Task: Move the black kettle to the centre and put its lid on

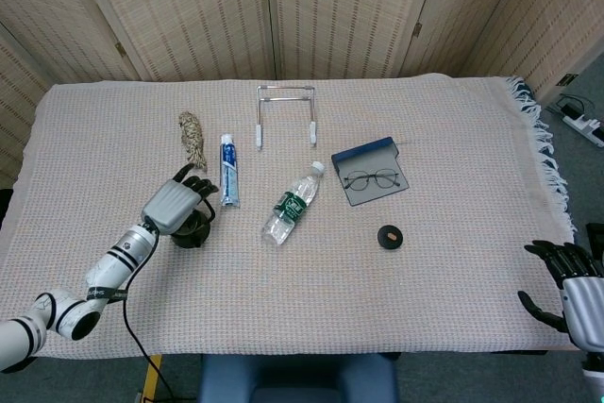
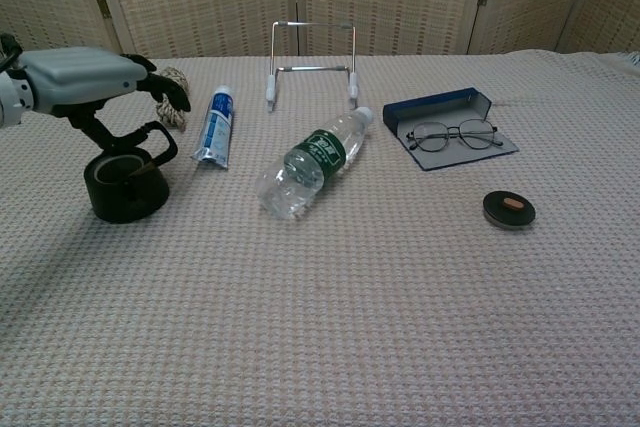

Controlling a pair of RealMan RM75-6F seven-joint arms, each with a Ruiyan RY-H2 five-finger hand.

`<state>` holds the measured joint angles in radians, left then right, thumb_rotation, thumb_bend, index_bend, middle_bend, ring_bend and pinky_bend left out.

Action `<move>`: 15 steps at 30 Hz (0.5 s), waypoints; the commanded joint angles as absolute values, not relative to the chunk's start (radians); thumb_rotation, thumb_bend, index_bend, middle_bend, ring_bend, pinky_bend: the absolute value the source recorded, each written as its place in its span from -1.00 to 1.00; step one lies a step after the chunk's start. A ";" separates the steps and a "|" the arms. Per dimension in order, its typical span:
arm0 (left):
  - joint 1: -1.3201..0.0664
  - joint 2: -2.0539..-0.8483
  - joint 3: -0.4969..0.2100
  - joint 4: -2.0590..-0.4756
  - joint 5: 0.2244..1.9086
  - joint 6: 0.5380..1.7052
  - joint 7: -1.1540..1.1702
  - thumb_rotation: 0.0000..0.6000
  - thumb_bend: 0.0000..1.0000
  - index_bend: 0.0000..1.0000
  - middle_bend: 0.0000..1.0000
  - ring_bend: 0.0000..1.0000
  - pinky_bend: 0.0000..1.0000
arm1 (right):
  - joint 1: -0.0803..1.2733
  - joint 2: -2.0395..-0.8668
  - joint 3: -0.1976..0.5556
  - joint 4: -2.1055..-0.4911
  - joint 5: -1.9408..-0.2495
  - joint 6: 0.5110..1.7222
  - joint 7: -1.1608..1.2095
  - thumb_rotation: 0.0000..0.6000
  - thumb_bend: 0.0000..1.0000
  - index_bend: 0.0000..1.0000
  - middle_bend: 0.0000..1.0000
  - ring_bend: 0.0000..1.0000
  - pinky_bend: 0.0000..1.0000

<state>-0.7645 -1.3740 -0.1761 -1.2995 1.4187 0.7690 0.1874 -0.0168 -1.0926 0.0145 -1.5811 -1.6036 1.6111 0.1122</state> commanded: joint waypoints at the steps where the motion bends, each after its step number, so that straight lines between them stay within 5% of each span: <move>1: -0.784 -1.389 -0.170 -1.290 1.379 0.742 0.225 1.00 -0.04 -0.64 -0.68 -0.67 -1.00 | -0.019 -1.094 0.014 -1.578 -1.602 1.611 0.115 1.00 -0.45 -0.54 -0.52 -0.57 -0.71; 15: -0.806 -1.435 -0.139 -1.243 1.357 0.767 0.241 1.00 -0.05 -0.28 -0.38 -0.46 -1.00 | -0.026 -1.099 0.016 -1.563 -1.594 1.611 0.129 1.00 -0.45 -0.54 -0.52 -0.57 -0.71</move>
<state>-0.8039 -1.4324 -0.1423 -1.2469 1.3559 0.7663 0.2420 -0.0257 -1.0989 0.0161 -1.5632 -1.5938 1.6107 0.1288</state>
